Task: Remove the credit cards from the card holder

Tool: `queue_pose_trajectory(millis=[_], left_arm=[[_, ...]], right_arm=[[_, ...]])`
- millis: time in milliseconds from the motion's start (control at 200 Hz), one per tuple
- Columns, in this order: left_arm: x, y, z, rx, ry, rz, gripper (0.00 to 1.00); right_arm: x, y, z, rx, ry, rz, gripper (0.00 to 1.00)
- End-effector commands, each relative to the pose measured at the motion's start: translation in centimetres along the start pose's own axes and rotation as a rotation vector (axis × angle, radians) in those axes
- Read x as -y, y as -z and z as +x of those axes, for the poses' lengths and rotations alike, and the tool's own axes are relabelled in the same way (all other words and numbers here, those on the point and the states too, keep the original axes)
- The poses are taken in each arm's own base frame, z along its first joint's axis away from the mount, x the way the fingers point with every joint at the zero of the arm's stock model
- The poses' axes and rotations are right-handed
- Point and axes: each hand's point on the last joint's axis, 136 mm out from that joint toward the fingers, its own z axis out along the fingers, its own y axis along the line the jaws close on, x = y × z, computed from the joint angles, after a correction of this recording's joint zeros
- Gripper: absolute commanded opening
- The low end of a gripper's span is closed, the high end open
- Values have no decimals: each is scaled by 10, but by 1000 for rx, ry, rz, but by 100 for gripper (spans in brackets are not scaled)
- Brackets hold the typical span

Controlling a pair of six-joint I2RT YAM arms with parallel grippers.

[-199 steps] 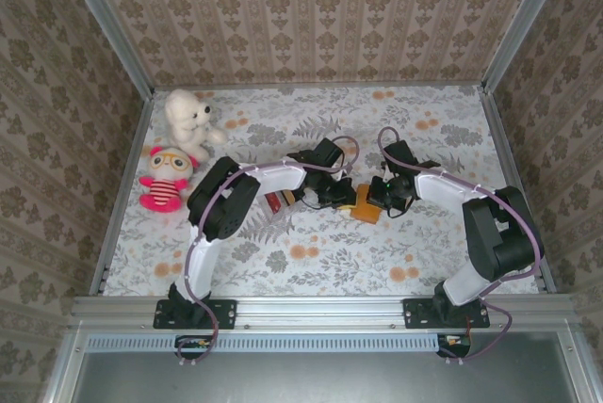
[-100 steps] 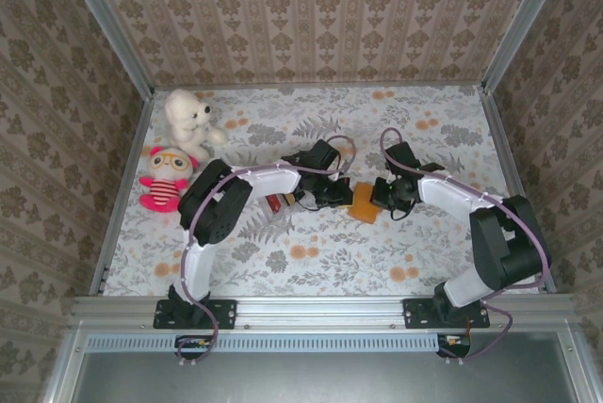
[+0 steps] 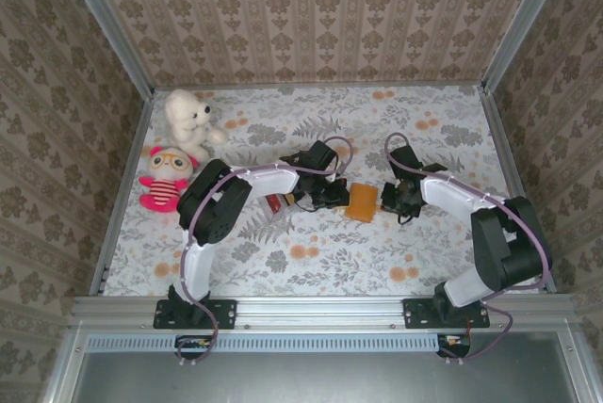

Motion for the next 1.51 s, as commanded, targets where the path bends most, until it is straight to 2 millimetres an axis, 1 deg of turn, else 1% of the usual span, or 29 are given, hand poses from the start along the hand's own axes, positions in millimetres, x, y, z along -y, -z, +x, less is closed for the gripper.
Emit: queue_pose_trajectory(millis=[0,90,180,190,225,400,455,550,585,640,710,780,840,860,925,1010,1030,1070,1130,1215,1275,1365,1400,1410,1425,1500], left_arm=[[4,9,2,-16,-14,-10,0],[5,10,1,-16,-20,-14,0],[4,9,2,-20,-18,-17,3],[5,9,1,-19,-18,-16,4],[5,10,2,-22,-15,-19,6],[14,17,3,-34,-18,-2,24],[17,21,1,-31,-22,-5,31],[19,27,-3,-23,-24,-17,40],[20,29,-6,-18,-23,-23,44],[21,34,-10,-10,-21,-27,49],[22,43,-18,14,-16,-37,56],[23,52,-26,42,-14,-50,60],[25,60,-33,71,-14,-68,65],[25,63,-35,81,-15,-74,67],[30,70,-41,106,-31,-79,76],[39,79,-47,136,-34,-74,80],[41,80,-49,143,-34,-71,85],[44,84,-49,157,-38,-70,89],[39,88,-50,188,-32,-94,91],[26,93,-48,217,-8,-137,92],[23,97,-45,228,10,-151,92],[26,105,-44,249,8,-144,92],[27,108,-44,257,6,-146,92],[28,110,-45,262,5,-147,92],[28,111,-45,266,3,-148,92],[29,117,-45,278,-3,-155,92]], right_arm=[[-6,-6,3,-42,-3,-26,24],[-5,-9,2,-42,-9,-12,24],[-5,-10,1,-44,-12,-10,24],[-8,-10,-3,-26,-11,-22,24],[-11,-10,-7,-15,-10,-29,23],[-22,-7,-17,14,15,-84,18],[-25,-6,-18,13,17,-104,14],[-28,-2,-22,27,21,-116,7],[-26,2,-25,37,21,-109,5],[-25,8,-27,53,31,-101,3],[-27,22,-32,89,55,-106,3],[-31,38,-36,119,89,-129,3],[-40,52,-41,148,123,-170,3],[-40,54,-37,131,129,-171,3],[-52,64,-36,131,157,-235,3],[-68,71,-30,97,149,-330,3],[-75,73,-32,103,146,-366,3],[-82,73,-30,90,142,-409,3],[-88,71,-27,83,144,-435,3],[-91,66,-25,74,150,-452,2],[-95,66,-21,53,148,-476,2],[-100,72,-15,44,150,-525,2],[-100,71,-12,36,146,-537,2],[-102,79,-13,55,152,-555,2],[-104,83,-13,62,155,-572,2],[-108,91,-10,68,151,-611,2]])
